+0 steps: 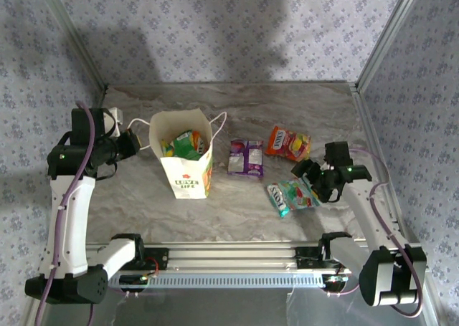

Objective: Place the snacks into the paper bag

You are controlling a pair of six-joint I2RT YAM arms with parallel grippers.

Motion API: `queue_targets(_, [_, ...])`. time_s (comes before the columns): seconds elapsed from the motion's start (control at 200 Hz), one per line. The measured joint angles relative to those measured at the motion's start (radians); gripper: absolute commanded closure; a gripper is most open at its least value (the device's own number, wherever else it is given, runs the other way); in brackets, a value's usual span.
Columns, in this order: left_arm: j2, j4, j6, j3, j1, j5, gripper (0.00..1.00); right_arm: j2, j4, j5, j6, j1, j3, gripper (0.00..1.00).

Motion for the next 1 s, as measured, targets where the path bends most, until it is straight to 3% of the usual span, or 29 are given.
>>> queue_targets(0.999, [0.029,0.018,0.0,0.0,0.0,0.0,0.9,-0.124,-0.065,0.019,0.13,-0.005,-0.119,0.03])
